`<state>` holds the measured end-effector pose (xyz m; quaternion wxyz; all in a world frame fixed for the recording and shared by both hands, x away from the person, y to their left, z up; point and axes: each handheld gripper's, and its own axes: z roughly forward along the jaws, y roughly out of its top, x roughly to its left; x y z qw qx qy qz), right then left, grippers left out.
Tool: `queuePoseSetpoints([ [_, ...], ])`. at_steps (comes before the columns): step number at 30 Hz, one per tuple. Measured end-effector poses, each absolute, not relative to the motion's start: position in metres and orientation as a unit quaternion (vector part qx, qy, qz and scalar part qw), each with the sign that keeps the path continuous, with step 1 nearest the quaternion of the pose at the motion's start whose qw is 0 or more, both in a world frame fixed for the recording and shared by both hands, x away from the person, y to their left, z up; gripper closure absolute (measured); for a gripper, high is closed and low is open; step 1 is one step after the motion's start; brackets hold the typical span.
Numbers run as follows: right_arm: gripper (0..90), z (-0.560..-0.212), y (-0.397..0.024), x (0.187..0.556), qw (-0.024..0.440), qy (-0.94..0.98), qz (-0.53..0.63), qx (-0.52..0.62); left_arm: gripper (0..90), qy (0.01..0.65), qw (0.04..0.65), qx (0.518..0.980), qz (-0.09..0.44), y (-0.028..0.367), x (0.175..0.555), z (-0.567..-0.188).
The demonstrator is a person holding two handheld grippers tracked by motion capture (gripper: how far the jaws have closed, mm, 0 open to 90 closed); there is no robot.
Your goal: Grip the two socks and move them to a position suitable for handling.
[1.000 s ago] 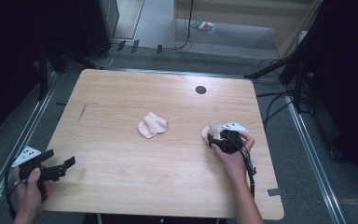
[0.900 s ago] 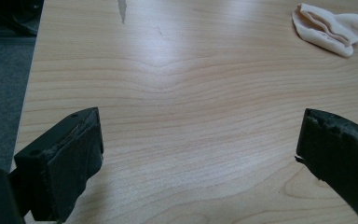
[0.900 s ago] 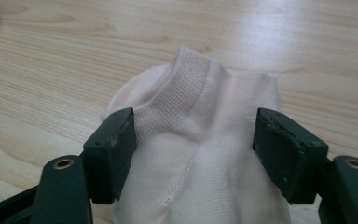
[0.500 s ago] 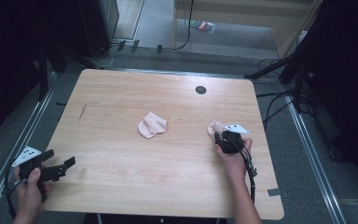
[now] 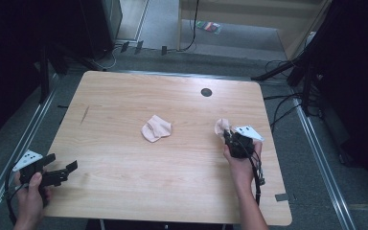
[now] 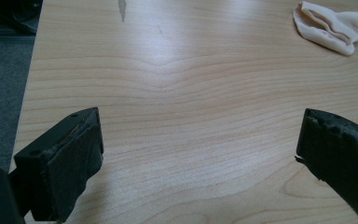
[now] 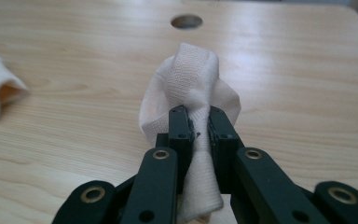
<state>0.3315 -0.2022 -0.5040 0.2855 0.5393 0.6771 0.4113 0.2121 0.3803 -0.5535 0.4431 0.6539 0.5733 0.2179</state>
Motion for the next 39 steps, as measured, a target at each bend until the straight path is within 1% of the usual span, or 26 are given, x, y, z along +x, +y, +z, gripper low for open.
queuePoseSetpoints([
  [1,83.2,-0.496,-0.198,0.325,0.283,0.677,0.421,0.534,0.6,0.573,0.443,0.654,0.218,0.380,0.212,-0.553],
  [2,83.2,-0.496,-0.198,0.325,0.283,0.677,0.421,0.534,0.6,0.573,0.443,0.654,0.218,0.380,0.212,-0.553],
  [3,83.2,-0.488,-0.193,0.316,0.283,0.679,0.431,0.522,0.6,0.573,0.443,0.654,0.218,0.380,0.212,-0.553],
  [8,83.1,-0.478,-0.183,0.301,0.278,0.682,0.447,0.508,0.6,0.573,0.443,0.654,0.218,0.380,0.212,-0.553],
  [9,83.2,-0.473,-0.177,0.293,0.277,0.685,0.453,0.499,0.6,0.573,0.443,0.654,0.218,0.380,0.212,-0.553],
  [17,83.1,-0.467,-0.150,0.266,0.257,0.698,0.471,0.475,0.6,0.573,0.442,0.655,0.218,0.380,0.212,-0.553],
  [25,83.1,-0.476,-0.112,0.242,0.232,0.725,0.474,0.442,0.6,0.572,0.443,0.655,0.219,0.380,0.212,-0.553],
  [39,83.1,-0.499,-0.065,0.229,0.207,0.748,0.469,0.422,0.6,0.571,0.443,0.655,0.218,0.380,0.212,-0.553],
])
